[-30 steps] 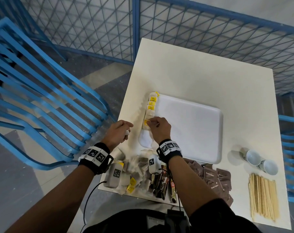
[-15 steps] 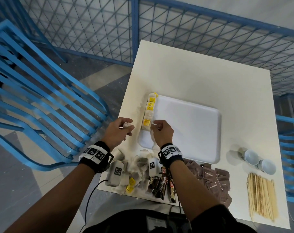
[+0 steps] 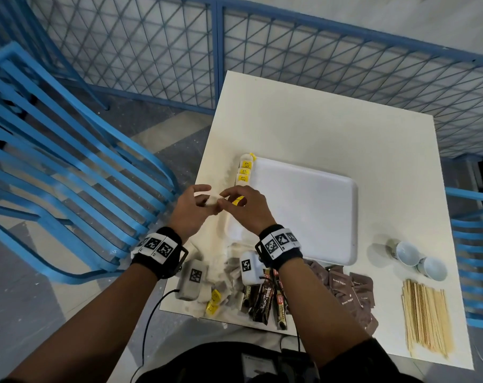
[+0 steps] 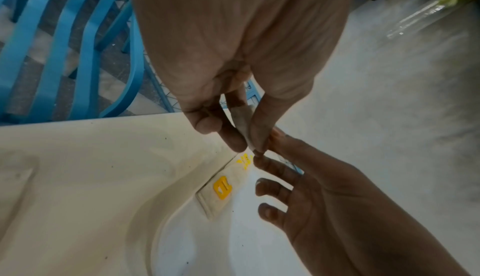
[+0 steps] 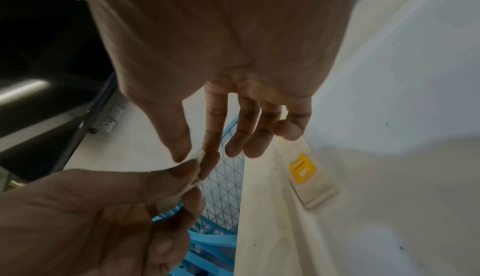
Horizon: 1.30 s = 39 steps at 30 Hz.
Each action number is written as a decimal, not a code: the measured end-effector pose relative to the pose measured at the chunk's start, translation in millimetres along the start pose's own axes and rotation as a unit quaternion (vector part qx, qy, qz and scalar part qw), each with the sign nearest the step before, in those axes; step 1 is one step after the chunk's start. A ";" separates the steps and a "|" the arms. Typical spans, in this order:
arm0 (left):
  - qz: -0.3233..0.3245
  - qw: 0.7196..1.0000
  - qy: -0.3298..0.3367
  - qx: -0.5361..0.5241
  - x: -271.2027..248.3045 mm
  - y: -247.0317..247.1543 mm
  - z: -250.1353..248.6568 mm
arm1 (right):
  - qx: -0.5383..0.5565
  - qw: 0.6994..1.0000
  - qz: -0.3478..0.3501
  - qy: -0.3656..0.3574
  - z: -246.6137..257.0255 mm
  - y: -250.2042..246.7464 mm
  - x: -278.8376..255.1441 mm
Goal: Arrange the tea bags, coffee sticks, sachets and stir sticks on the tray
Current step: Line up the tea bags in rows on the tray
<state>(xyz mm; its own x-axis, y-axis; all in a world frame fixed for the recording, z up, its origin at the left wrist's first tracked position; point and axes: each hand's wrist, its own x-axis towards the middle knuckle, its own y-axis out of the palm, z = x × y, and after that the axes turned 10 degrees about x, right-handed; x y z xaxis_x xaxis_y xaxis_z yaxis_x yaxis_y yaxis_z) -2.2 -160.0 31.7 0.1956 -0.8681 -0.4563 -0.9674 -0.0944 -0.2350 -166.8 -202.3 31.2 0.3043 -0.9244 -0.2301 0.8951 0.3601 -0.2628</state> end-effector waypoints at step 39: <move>0.007 0.998 0.006 0.066 -11.9 16.0 7.7 | 0.025 0.997 -0.061 0.032 -8.9 -17.6 -8.4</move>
<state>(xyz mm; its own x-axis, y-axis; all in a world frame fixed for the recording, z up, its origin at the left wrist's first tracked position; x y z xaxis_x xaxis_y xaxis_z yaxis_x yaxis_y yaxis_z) -18.8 -147.4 26.8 0.1802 -0.8746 -0.4501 -0.9402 -0.0186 -0.3401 -188.0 -199.8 29.5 0.1729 -0.9504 -0.2586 0.9398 0.2377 -0.2454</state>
